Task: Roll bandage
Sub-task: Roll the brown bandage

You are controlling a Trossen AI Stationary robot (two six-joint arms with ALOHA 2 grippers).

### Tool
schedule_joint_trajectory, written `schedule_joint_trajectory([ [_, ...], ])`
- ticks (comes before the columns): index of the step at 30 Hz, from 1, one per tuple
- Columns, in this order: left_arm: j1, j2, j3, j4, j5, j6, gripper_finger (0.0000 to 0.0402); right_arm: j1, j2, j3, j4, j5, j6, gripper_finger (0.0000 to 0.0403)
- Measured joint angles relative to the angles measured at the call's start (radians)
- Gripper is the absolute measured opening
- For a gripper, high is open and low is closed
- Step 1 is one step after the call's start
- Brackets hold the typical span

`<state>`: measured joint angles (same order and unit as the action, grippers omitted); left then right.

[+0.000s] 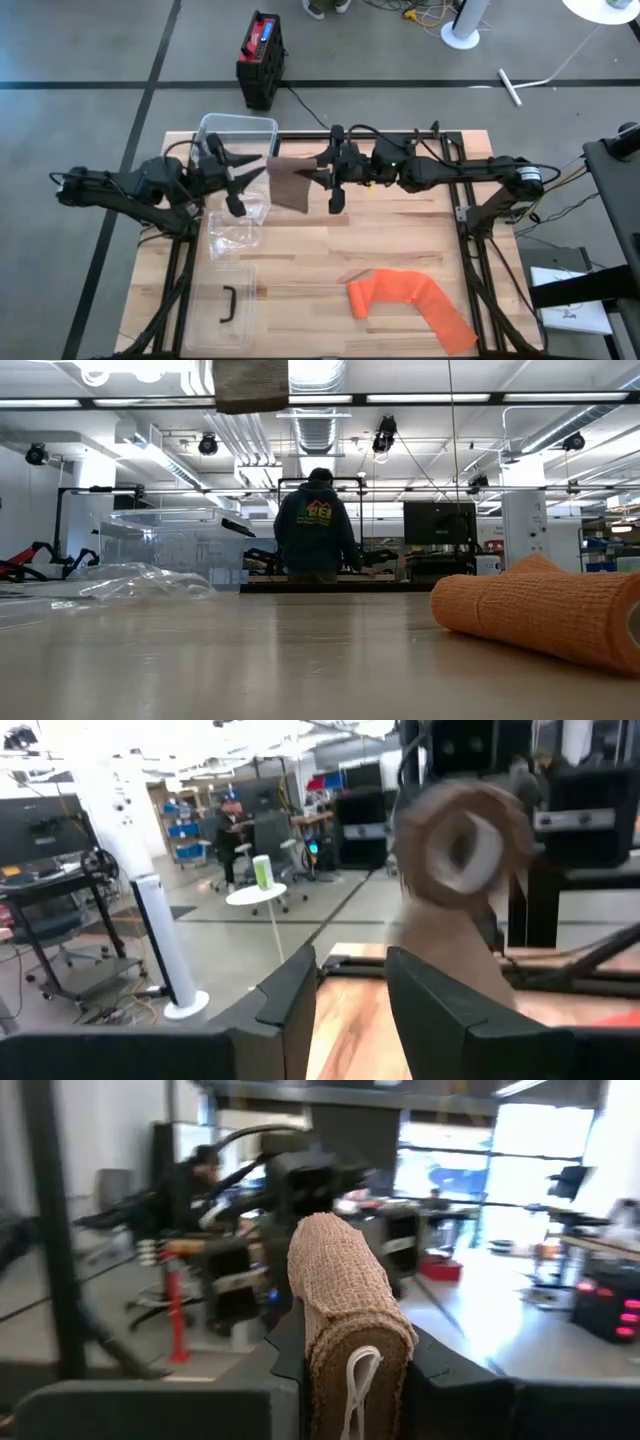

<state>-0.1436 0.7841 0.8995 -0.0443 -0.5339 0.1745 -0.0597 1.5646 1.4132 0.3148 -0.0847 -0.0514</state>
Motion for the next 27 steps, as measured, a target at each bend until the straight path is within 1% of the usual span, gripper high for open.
schedule_joint_trajectory([
  [2, 0.000, 0.016, 0.000, 0.011, 0.008, 0.001, 0.0126, 0.000, 0.000, -0.015, 0.038, 0.027, 0.003, 0.0064],
  [5, 0.001, 0.047, 0.001, 0.034, 0.010, 0.032, 0.0145, 0.001, 0.000, -0.032, 0.088, 0.032, 0.027, 0.0066],
  [10, 0.002, 0.085, 0.001, 0.080, 0.012, 0.097, 0.0179, 0.001, 0.004, -0.034, 0.095, 0.033, 0.033, 0.0062],
  [16, 0.003, 0.083, 0.001, 0.093, 0.022, 0.147, 0.0212, 0.000, 0.006, -0.035, 0.119, 0.034, 0.031, 0.0066],
  [22, 0.003, 0.088, 0.001, 0.112, 0.086, 0.144, 0.0226, 0.000, 0.006, -0.035, 0.120, 0.048, -0.076, 0.0060],
  [27, 0.003, 0.087, 0.001, 0.118, 0.099, 0.132, 0.0221, 0.000, 0.006, -0.035, 0.120, 0.059, -0.172, 0.0059],
])
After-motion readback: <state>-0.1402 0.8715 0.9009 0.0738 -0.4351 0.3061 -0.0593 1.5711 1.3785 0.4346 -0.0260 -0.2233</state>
